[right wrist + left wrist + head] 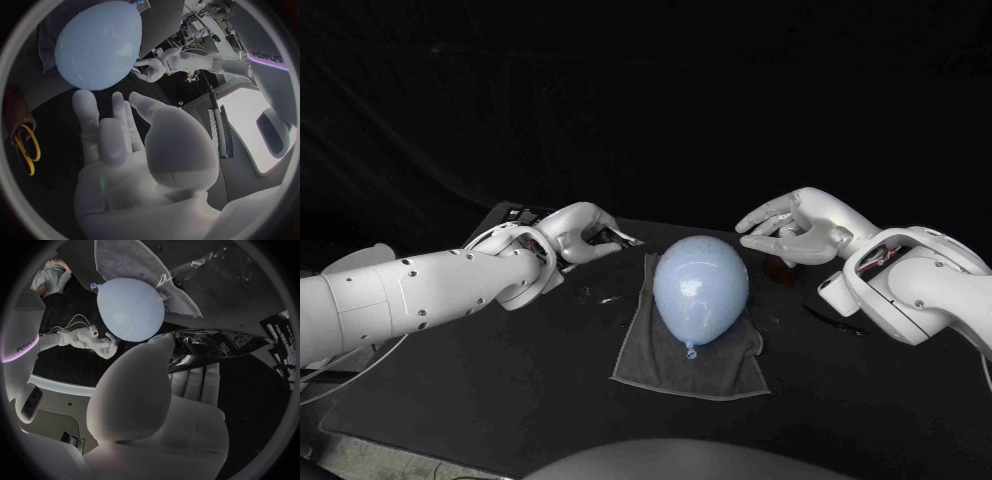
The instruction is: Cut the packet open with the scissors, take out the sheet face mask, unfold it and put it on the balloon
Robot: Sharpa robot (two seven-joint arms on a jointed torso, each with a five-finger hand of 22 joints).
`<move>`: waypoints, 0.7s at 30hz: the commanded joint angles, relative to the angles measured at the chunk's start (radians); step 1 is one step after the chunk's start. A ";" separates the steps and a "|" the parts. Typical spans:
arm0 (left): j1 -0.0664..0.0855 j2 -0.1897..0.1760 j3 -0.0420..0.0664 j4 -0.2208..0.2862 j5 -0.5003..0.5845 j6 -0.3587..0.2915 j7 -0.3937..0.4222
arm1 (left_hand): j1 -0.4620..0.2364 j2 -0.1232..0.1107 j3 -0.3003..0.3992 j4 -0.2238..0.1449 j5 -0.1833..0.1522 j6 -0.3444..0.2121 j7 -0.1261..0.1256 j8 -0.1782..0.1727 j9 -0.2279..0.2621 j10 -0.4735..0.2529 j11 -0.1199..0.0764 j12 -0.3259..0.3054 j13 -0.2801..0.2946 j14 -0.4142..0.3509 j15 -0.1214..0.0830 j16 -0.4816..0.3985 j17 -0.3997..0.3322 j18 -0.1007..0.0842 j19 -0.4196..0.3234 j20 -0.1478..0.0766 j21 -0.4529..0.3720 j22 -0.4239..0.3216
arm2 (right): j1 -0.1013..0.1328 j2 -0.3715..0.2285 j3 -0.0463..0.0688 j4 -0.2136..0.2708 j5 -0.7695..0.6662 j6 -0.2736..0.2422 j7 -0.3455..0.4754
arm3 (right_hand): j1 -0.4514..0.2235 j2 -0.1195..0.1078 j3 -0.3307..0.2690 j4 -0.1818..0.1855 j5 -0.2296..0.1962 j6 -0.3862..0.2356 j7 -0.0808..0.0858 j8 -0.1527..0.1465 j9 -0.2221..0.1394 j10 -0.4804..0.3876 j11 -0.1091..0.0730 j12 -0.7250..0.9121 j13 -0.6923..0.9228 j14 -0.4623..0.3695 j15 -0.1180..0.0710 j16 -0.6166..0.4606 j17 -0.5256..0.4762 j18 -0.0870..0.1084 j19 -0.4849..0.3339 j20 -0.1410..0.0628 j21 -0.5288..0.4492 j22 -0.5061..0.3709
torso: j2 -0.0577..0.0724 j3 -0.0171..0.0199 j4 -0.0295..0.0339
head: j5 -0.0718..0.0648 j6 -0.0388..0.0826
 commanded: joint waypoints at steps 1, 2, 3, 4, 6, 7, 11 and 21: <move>0.049 0.004 0.002 0.028 0.046 -0.001 0.017 | -0.001 -0.008 0.005 0.000 0.003 0.008 -0.001 0.007 0.042 0.007 -0.002 -0.006 0.001 0.007 0.001 -0.007 -0.001 -0.005 0.007 -0.002 -0.005 -0.001 | 0.028 0.013 0.003 -0.020 0.037 -0.013 0.015 | 0.014 0.000 0.009 -0.001 0.006 0.005 -0.006 0.004 0.003 0.030 -0.007 0.016 0.009 0.016 -0.008 0.010 0.012 0.008 0.014 -0.002 0.016 0.019 | -0.001 0.0008 -0.0023 | -0.011 0.039; 0.058 0.005 0.002 0.031 0.047 0.000 0.017 | -0.001 -0.008 0.005 0.000 0.003 0.008 -0.001 0.007 0.042 0.007 -0.002 -0.006 0.001 0.007 0.001 -0.007 -0.001 -0.005 0.007 -0.002 -0.005 -0.001 | 0.033 0.016 0.004 -0.024 0.040 -0.013 0.014 | 0.017 0.000 0.008 -0.001 0.006 0.005 -0.009 0.005 0.004 0.050 -0.013 0.026 0.016 0.018 -0.012 0.015 0.019 0.006 0.020 -0.004 0.027 0.032 | -0.001 0.0010 -0.0025 | -0.014 0.044; 0.073 0.008 0.003 0.037 0.049 0.001 0.018 | -0.002 -0.009 0.006 -0.001 0.003 0.008 -0.001 0.007 0.042 0.008 -0.002 -0.006 0.001 0.007 0.001 -0.007 -0.001 -0.005 0.007 -0.002 -0.005 -0.001 | 0.043 0.022 0.004 -0.031 0.043 -0.013 0.013 | 0.019 0.000 0.007 -0.002 0.005 0.006 -0.012 0.005 0.004 0.065 -0.017 0.034 0.022 0.018 -0.015 0.017 0.022 0.004 0.025 -0.006 0.036 0.043 | -0.001 0.0009 -0.0029 | -0.016 0.047; 0.084 0.012 0.003 0.042 0.050 0.003 0.018 | -0.002 -0.009 0.006 -0.001 0.003 0.008 -0.001 0.007 0.042 0.008 -0.002 -0.006 0.001 0.007 0.001 -0.007 -0.001 -0.005 0.007 -0.002 -0.005 -0.001 | 0.051 0.026 0.005 -0.036 0.045 -0.012 0.012 | 0.020 0.000 0.004 -0.001 0.005 0.010 -0.018 0.008 0.006 0.099 -0.026 0.053 0.036 0.023 -0.022 0.029 0.047 0.001 0.036 -0.011 0.055 0.066 | -0.002 0.0013 -0.0030 | -0.018 0.051; 0.107 0.022 0.003 0.051 0.052 0.005 0.019 | -0.002 -0.009 0.006 -0.001 0.003 0.008 -0.001 0.007 0.042 0.008 -0.002 -0.006 0.001 0.007 0.001 -0.007 -0.001 -0.005 0.007 -0.002 -0.005 -0.001 | 0.069 0.037 0.006 -0.046 0.047 -0.005 0.003 | 0.021 -0.003 -0.004 0.000 0.005 0.013 -0.028 0.009 0.008 0.158 -0.039 0.093 0.070 0.029 -0.033 0.044 0.070 -0.005 0.052 -0.020 0.083 0.100 | -0.002 0.0010 -0.0025 | -0.026 0.066; 0.115 0.027 0.003 0.054 0.052 0.006 0.020 | -0.002 -0.009 0.006 -0.001 0.003 0.008 -0.001 0.007 0.042 0.008 -0.002 -0.006 0.001 0.007 0.001 -0.007 -0.001 -0.005 0.007 -0.002 -0.005 -0.001 | 0.076 0.042 0.006 -0.050 0.046 0.002 -0.003 | 0.019 -0.004 -0.008 0.001 0.005 0.015 -0.031 0.009 0.008 0.174 -0.042 0.108 0.083 0.029 -0.036 0.044 0.068 -0.006 0.054 -0.023 0.086 0.104 | -0.001 0.0007 -0.0022 | -0.030 0.074; 0.141 0.052 0.003 0.061 0.047 0.011 0.019 | -0.002 -0.010 0.008 -0.001 0.003 0.008 0.000 0.008 0.043 0.009 -0.003 -0.007 0.001 0.009 0.000 -0.007 -0.001 -0.005 0.008 -0.002 -0.005 -0.001 | 0.105 0.072 0.008 -0.067 0.009 0.035 -0.052 | 0.004 0.001 -0.043 0.026 0.007 0.036 -0.051 0.015 0.015 0.206 -0.061 0.417 0.414 0.044 -0.053 0.088 0.151 -0.024 0.098 -0.041 0.164 0.202 | -0.001 0.0015 -0.0033 | -0.041 0.097; 0.175 0.144 0.004 0.015 0.021 0.021 0.020 | -0.004 -0.012 0.015 -0.003 0.003 0.007 0.003 0.008 0.044 0.013 -0.005 -0.008 0.001 0.011 -0.001 -0.008 0.000 -0.005 0.010 -0.002 -0.005 -0.001 | 0.141 0.171 0.010 -0.112 -0.149 0.037 -0.218 | -0.034 0.026 -0.076 0.113 0.029 0.017 -0.044 0.016 0.054 0.147 -0.051 1.047 1.098 0.074 -0.043 0.179 0.361 -0.043 0.144 -0.034 0.252 0.323 | 0.002 0.0008 -0.0002 | -0.082 0.152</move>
